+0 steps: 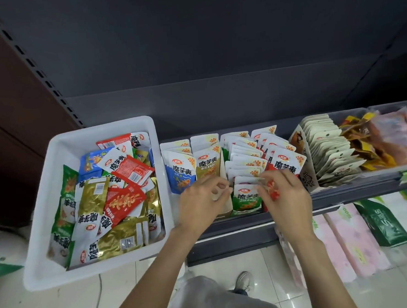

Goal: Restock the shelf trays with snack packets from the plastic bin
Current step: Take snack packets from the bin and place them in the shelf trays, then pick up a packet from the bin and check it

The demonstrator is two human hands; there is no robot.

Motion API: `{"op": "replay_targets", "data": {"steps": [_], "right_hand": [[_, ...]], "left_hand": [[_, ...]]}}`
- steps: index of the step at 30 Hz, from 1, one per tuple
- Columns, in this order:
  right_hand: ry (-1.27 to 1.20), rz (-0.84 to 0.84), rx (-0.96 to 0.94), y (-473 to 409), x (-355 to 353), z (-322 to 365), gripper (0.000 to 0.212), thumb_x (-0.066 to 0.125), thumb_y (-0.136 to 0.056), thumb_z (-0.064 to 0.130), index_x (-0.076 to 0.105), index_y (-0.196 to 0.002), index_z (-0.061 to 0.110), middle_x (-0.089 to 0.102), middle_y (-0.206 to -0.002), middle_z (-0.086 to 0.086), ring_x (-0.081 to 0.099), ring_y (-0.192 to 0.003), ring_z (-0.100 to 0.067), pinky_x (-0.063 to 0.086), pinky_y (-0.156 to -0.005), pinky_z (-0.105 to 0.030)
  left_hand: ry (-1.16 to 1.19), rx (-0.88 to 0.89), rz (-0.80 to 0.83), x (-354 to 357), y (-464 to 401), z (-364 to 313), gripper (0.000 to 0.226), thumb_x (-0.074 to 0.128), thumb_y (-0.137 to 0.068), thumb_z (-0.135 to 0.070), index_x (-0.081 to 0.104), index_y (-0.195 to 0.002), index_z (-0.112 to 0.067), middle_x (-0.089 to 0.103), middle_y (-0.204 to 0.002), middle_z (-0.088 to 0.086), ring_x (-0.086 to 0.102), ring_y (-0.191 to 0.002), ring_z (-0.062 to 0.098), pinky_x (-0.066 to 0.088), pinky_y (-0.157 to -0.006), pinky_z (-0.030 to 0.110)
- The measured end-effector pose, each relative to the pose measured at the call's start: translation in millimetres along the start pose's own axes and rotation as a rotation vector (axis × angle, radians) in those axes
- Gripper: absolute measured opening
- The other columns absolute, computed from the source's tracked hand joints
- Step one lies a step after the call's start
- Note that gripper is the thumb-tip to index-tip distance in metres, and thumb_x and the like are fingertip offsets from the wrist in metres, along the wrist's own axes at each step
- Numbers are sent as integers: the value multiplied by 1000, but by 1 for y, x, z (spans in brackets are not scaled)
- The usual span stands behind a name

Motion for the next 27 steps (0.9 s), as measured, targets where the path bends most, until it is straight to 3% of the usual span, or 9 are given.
{"op": "replay_targets", "data": {"steps": [4, 7, 12, 14, 17, 19, 22, 24, 27], "right_hand": [[-327, -35, -59, -10, -9, 47, 15, 59, -90, 25, 65, -98, 13, 60, -88, 5, 53, -77, 0, 44, -67, -15], [-467, 235, -187, -14, 17, 98, 17, 56, -92, 25, 63, -104, 15, 62, -90, 7, 55, -78, 2, 48, -66, -14], [-241, 668, -500, -13, 95, 174, 27, 53, -95, 24, 57, -121, 18, 60, -121, 1, 56, -109, -14, 52, -86, -32], [-138, 756, -608, -14, 127, 197, 32, 51, -96, 23, 54, -127, 16, 56, -128, -1, 52, -117, -17, 47, -92, -32], [0, 871, -690, -20, 172, 222, 49, 56, -94, 23, 43, -139, 12, 47, -140, -7, 43, -129, -23, 38, -107, -38], [129, 977, -715, -25, 193, 232, 70, 62, -90, 31, 27, -147, 10, 34, -149, -11, 32, -137, -26, 27, -114, -38], [281, 1028, -700, -31, 201, 240, 85, 70, -81, 41, 25, -146, 11, 42, -139, -14, 38, -129, -29, 34, -108, -41], [294, 962, -694, -33, 193, 242, 68, 70, -82, 38, 40, -136, 10, 54, -123, -11, 48, -117, -27, 42, -98, -38], [205, 798, -630, -37, 176, 237, 15, 56, -93, 9, 62, -107, 10, 61, -102, -5, 60, -92, -21, 46, -76, -29]], "left_hand": [[149, 0, -417, -57, 21, 15, 24, 53, -91, -29, 70, -94, -12, 67, -86, -10, 60, -75, 2, 49, -67, 16], [-1, -59, -552, -98, 48, 51, 27, 50, -92, -29, 69, -91, -10, 63, -84, -10, 58, -75, 5, 46, -64, 20], [-367, -318, -168, -139, 80, 135, 26, 66, -83, -34, 68, -104, -19, 69, -103, -3, 62, -96, 19, 52, -82, 37], [-464, -448, 36, -145, 85, 156, 42, 70, -80, -37, 61, -118, -22, 64, -118, 1, 56, -112, 26, 45, -98, 44], [-518, -604, 295, -147, 84, 170, 63, 64, -81, -47, 41, -137, -29, 44, -140, -1, 35, -133, 25, 29, -111, 39], [-505, -633, 337, -147, 84, 174, 66, 64, -81, -47, 37, -139, -29, 37, -144, -2, 30, -136, 25, 32, -109, 38], [-499, -634, 323, -149, 84, 178, 64, 64, -81, -47, 40, -137, -28, 37, -143, -3, 31, -135, 24, 34, -107, 38], [-453, -656, 293, -151, 86, 178, 64, 64, -82, -47, 39, -137, -28, 38, -142, -3, 33, -134, 23, 36, -106, 38], [-279, -701, 151, -153, 89, 177, 53, 59, -85, -48, 44, -132, -29, 46, -136, 0, 43, -127, 24, 42, -100, 37]]}}
Point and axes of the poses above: each hand's wrist, its own y-axis away from the middle knuckle, its own x-axis out of the palm, z = x × y, the point moved 1 cm from there along -y, towards the middle knuckle
